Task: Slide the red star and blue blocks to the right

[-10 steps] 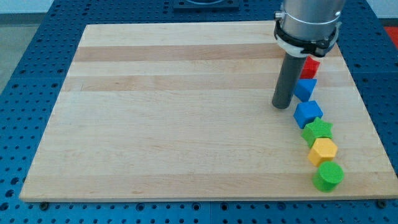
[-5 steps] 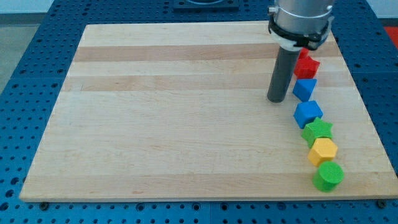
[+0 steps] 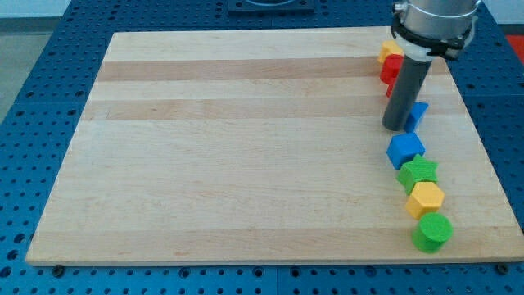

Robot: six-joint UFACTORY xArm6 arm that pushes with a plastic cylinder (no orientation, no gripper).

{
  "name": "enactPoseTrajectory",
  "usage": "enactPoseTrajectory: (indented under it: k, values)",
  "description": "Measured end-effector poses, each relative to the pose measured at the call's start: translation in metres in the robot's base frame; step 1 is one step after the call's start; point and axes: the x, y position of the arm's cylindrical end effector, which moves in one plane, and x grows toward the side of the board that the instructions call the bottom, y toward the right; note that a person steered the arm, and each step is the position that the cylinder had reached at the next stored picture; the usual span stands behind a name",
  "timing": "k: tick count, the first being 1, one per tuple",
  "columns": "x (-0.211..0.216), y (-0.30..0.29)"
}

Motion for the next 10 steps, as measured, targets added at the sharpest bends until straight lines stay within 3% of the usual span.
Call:
enactPoseTrajectory:
  k: [1, 3, 4, 10]
  values:
    - [0.000, 0.000]
    - [0.018, -0.086]
    - [0.068, -0.088]
    - [0.068, -0.025]
